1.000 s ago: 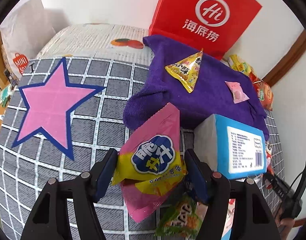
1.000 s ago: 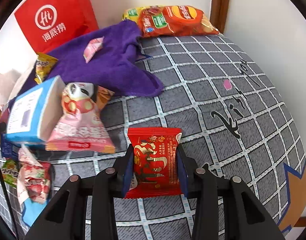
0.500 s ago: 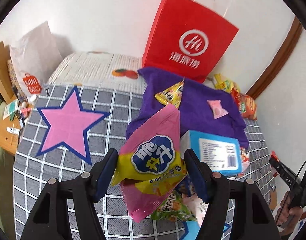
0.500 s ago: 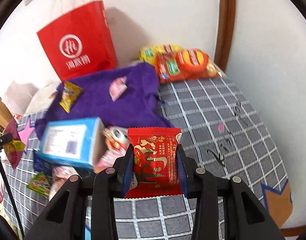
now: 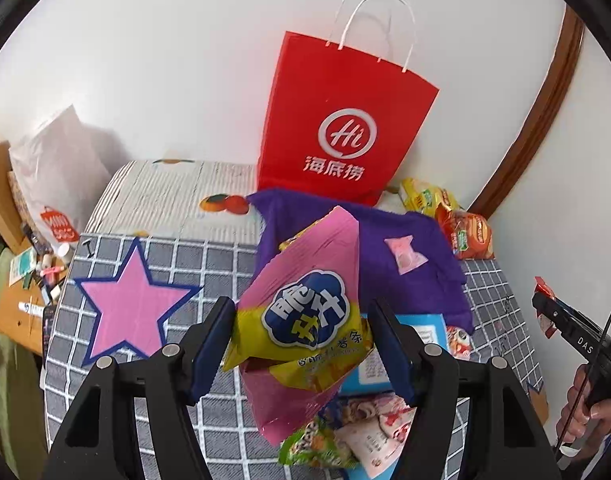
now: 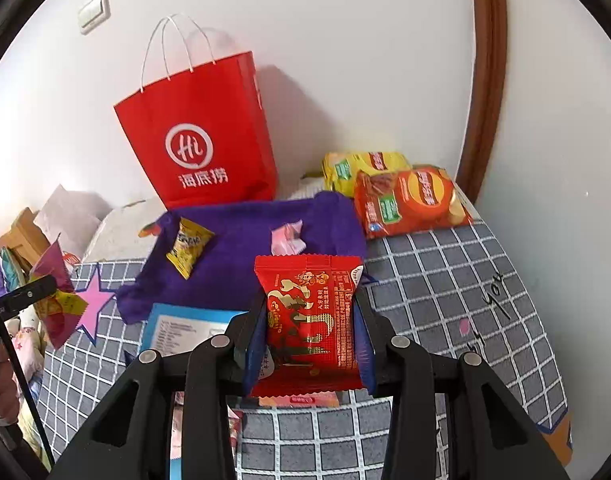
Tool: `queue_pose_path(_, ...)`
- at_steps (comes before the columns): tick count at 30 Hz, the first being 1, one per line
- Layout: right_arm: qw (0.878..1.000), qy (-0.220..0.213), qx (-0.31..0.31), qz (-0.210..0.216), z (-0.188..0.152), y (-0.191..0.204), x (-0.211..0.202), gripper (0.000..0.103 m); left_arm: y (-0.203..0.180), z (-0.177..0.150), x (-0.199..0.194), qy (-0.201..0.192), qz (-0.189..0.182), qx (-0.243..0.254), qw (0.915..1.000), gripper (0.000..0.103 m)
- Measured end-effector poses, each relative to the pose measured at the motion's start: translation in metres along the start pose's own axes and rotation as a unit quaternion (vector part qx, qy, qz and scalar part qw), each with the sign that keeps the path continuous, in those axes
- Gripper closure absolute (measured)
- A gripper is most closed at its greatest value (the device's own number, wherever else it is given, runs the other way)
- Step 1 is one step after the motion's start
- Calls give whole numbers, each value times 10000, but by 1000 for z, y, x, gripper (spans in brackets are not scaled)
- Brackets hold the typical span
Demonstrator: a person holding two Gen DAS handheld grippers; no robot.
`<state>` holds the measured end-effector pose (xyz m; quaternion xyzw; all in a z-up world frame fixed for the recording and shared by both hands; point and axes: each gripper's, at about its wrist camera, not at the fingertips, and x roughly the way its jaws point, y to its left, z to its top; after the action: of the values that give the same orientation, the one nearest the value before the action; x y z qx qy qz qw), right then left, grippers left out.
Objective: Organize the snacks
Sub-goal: 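Carry the red packet and pink-yellow bag over the purple towel with both grippers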
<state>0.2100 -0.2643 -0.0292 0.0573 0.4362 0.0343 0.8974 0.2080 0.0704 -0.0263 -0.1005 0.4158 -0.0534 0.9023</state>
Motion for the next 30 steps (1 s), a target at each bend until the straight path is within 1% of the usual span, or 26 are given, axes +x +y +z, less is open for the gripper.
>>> queue_pose_path(9,9997,-82,-214,104,24,8,4,64,-22,15,18,82,-75,197,9997,36)
queue_pose_path(17,9995,86,-243,204,26,11,25,64,-28,18,31,137,-125,238,9995,36)
queue_pose_path(25,9990,184,-286,301,26,11,40,64,-30,17,48,257,-151,236,9993,36)
queue_pose_path(30,9987,228,-324,324,30,12,52,64,-32,22,58,287,-128,297,9991,36)
